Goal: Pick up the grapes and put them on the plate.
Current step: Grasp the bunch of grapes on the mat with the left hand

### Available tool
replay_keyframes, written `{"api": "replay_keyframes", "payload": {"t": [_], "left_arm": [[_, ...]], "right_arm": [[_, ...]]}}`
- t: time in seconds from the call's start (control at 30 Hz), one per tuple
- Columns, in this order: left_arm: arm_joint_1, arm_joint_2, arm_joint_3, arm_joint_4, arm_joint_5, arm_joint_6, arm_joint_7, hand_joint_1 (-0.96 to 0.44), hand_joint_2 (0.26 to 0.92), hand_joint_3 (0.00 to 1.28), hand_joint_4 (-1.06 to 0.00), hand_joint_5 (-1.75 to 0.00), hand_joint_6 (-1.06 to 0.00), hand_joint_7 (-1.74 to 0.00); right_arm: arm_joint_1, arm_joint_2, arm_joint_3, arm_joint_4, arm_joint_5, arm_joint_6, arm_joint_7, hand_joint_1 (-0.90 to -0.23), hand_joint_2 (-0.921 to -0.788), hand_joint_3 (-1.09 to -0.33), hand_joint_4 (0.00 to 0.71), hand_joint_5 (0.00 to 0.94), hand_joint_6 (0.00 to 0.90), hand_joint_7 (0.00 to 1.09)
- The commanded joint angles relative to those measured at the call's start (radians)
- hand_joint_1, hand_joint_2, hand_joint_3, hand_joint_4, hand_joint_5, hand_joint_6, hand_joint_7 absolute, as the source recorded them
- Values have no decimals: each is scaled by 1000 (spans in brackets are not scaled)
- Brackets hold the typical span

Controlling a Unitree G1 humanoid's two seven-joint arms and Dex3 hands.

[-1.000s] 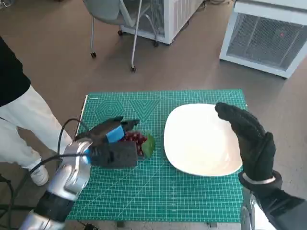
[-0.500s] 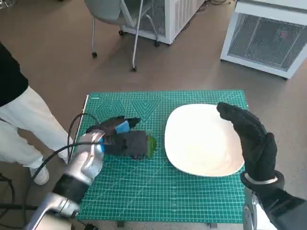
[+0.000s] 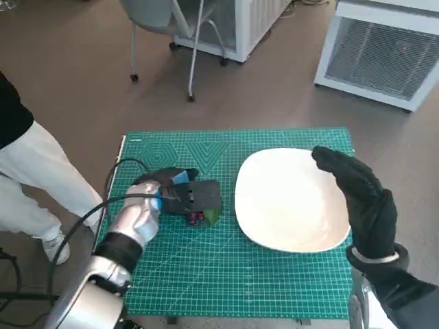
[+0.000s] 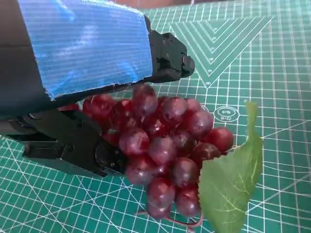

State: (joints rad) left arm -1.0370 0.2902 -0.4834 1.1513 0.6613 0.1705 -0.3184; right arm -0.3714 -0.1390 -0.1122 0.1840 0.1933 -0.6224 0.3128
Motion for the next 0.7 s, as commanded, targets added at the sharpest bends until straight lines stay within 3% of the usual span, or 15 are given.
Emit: {"api": "replay_keyframes", "payload": {"t": [0.03, 0.4, 0.7], "left_arm": [[-38, -28, -14, 67, 4, 2, 16, 51, 820, 1, 1, 1, -204, 0], [-47, -57, -56, 152, 22, 1, 23, 36, 821, 1, -6, -3, -198, 0], [-37, -63, -93, 184, 39, -8, 9, -8, 826, 3, -73, -20, -195, 0]], "right_arm": [[17, -3, -3, 11, -5, 4, -8, -522, -921, -626, 367, 9, 11, 642], [17, -5, -4, 10, -1, 7, -9, -525, -921, -622, 368, 8, 13, 639], [15, -5, -6, 11, 9, 12, -6, -528, -921, -620, 368, 8, 16, 635]]}}
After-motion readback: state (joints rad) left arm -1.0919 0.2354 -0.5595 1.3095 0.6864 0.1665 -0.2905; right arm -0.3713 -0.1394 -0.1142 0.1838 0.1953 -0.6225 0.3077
